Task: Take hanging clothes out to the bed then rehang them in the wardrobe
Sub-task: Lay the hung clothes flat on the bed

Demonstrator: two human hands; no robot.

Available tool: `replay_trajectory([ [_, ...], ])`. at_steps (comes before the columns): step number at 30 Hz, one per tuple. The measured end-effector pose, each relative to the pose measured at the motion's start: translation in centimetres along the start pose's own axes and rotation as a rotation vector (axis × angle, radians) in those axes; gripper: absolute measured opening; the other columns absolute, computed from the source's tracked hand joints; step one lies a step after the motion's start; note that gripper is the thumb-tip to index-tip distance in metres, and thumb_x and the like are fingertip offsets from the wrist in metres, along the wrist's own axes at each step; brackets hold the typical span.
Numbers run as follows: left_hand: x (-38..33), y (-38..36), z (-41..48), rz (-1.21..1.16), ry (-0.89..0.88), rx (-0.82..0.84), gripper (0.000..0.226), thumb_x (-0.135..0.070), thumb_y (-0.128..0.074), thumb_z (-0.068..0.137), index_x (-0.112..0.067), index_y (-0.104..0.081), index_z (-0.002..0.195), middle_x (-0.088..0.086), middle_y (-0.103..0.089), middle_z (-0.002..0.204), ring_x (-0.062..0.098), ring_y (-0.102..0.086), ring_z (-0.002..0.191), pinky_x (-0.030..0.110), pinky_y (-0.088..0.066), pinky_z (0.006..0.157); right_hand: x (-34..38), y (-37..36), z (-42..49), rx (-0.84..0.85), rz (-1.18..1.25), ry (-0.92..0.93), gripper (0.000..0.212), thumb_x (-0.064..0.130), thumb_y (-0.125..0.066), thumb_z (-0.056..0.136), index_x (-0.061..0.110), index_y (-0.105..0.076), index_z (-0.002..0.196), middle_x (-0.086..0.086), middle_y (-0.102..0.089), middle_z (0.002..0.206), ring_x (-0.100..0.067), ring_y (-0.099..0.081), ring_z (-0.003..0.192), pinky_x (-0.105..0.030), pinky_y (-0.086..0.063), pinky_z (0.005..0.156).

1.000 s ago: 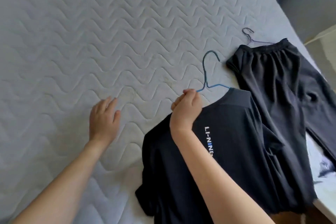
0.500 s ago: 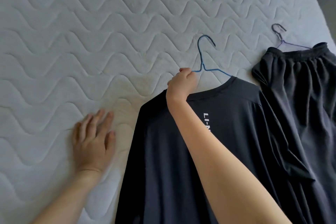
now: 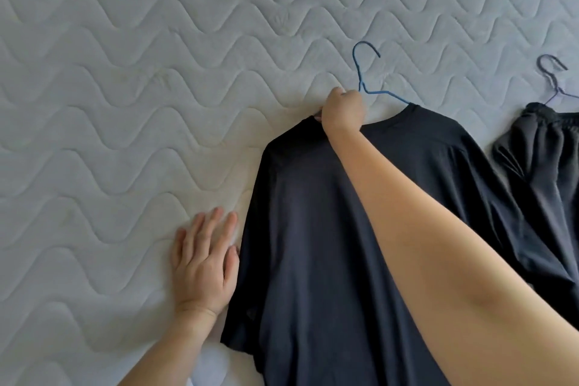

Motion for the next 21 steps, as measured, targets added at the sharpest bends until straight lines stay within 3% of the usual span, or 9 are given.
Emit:
replay_trajectory([
  [3, -0.1, 0.1, -0.1, 0.002, 0.003, 0.020, 0.050, -0.029, -0.046, 0.090, -0.026, -0.055, 0.139, 0.006, -0.051, 0.146, 0.030, -0.046, 0.134, 0.052, -0.031, 0.111, -0.7, 0.7, 0.5, -0.008, -0.329, 0.087, 0.037, 0.022, -0.035, 0.100, -0.001, -0.062, 0.112, -0.019, -0.064, 0.117, -0.033, -0.059, 0.110, -0.035, -0.044, 0.083],
  [5, 0.1, 0.0, -0.1, -0.004, 0.003, 0.024, 0.051, -0.028, -0.047, 0.089, -0.026, -0.054, 0.139, 0.004, -0.051, 0.146, 0.029, -0.045, 0.135, 0.052, -0.031, 0.112, -0.6, 0.6, 0.6, -0.026, -0.485, 0.156, 0.034, 0.015, -0.035, 0.100, -0.002, -0.060, 0.117, -0.019, -0.061, 0.124, -0.034, -0.057, 0.114, -0.032, -0.040, 0.080],
  [10, 0.1, -0.1, -0.2, -0.020, -0.008, 0.009, 0.051, -0.027, -0.050, 0.088, -0.026, -0.054, 0.140, 0.003, -0.050, 0.146, 0.027, -0.043, 0.135, 0.051, -0.029, 0.113, -0.7, 0.3, 0.1, 0.018, -0.764, 0.339, 0.032, 0.005, -0.033, 0.100, -0.006, -0.058, 0.117, -0.022, -0.057, 0.125, -0.039, -0.055, 0.115, -0.040, -0.044, 0.088],
  [13, 0.0, 0.2, -0.3, -0.021, 0.017, 0.023, 0.052, -0.029, -0.048, 0.088, -0.027, -0.053, 0.140, 0.001, -0.050, 0.147, 0.026, -0.043, 0.136, 0.050, -0.029, 0.113, -1.4, 1.2, -1.2, -0.013, -0.567, 0.380, 0.032, 0.017, -0.034, 0.100, -0.003, -0.055, 0.114, -0.021, -0.058, 0.115, -0.036, -0.056, 0.106, -0.039, -0.042, 0.083],
  [17, -0.4, 2.5, 0.5, -0.103, 0.089, 0.208, 0.055, -0.035, -0.045, 0.085, -0.030, -0.053, 0.139, -0.002, -0.049, 0.148, 0.025, -0.042, 0.137, 0.048, -0.028, 0.114, -2.4, 4.1, -8.8, 0.099, 0.028, 0.298, 0.017, 0.023, -0.043, 0.096, 0.011, -0.054, 0.094, 0.003, -0.055, 0.081, -0.014, -0.049, 0.075, -0.022, -0.036, 0.059],
  [19, -0.6, 5.1, 1.3, -0.328, 0.187, 0.331, 0.054, -0.037, -0.041, 0.085, -0.024, -0.057, 0.136, 0.002, -0.054, 0.143, 0.027, -0.048, 0.131, 0.043, -0.034, 0.111, -3.3, 6.5, -14.3, 0.163, 0.232, 0.275, 0.018, 0.027, -0.045, 0.094, 0.015, -0.059, 0.094, 0.006, -0.060, 0.081, -0.012, -0.055, 0.076, -0.023, -0.045, 0.067],
  [21, -1.2, 10.3, 1.7, -0.659, 0.409, 0.392, 0.044, -0.032, -0.044, 0.093, -0.018, -0.059, 0.132, 0.003, -0.060, 0.134, 0.021, -0.054, 0.124, 0.031, -0.039, 0.104, -3.5, 9.4, -20.0, 0.232, 0.314, 0.290, 0.021, 0.028, -0.046, 0.094, 0.018, -0.065, 0.098, 0.005, -0.066, 0.091, -0.011, -0.062, 0.088, -0.027, -0.050, 0.080],
])
Point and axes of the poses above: each hand's wrist, its own z-axis towards the middle knuckle, its own y-axis out of the back of the hand, x = y × z, the point moved 2 cm from there along z, towards the middle knuckle
